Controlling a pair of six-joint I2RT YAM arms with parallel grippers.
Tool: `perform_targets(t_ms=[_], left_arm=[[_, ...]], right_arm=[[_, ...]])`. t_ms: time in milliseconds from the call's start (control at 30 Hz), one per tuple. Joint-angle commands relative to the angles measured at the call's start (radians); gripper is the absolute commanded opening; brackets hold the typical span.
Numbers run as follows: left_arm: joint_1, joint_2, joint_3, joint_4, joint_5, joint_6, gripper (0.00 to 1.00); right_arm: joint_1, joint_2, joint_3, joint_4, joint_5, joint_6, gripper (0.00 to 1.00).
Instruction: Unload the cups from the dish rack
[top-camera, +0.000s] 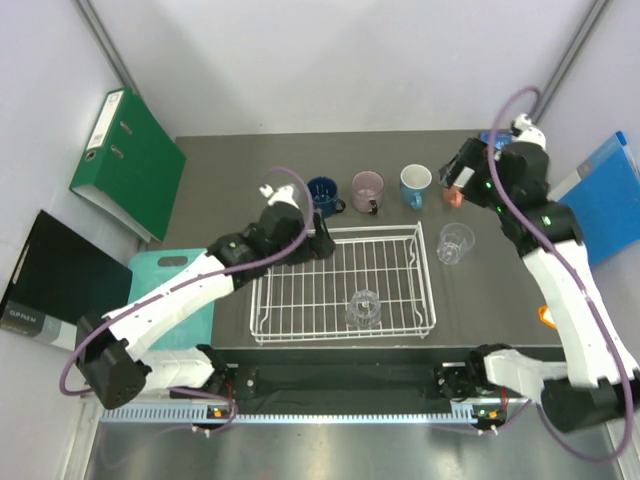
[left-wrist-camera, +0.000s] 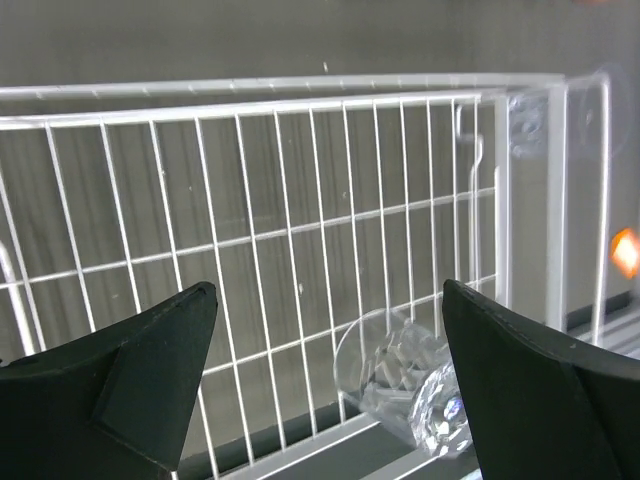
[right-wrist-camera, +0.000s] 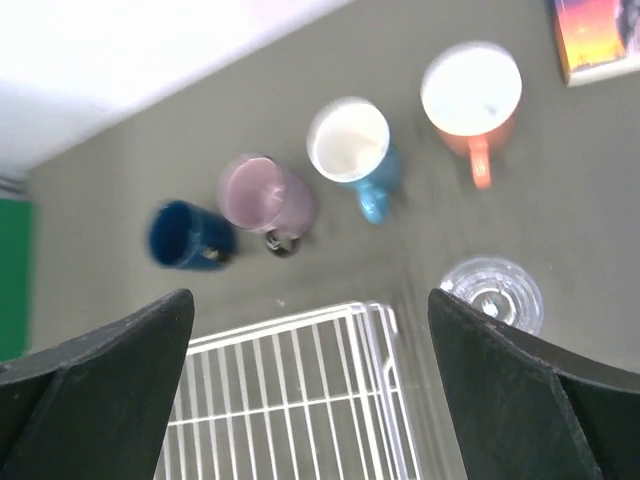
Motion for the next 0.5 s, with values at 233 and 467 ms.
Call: perform_targets(t_ms=[233, 467], left_arm=[[-0.466, 0.139, 0.121, -0.075, -0.308, 0.043, 0.99], [-0.566, 0.280, 0.222, -0.142, -0.353, 0.020, 0.99]], right_arm=[[0.062, -0.327, -0.234, 0.038, -0.080, -0.074, 1.00], [0.085, -0.365, -0.278, 0.023, -0.092, -0.075, 1.00]])
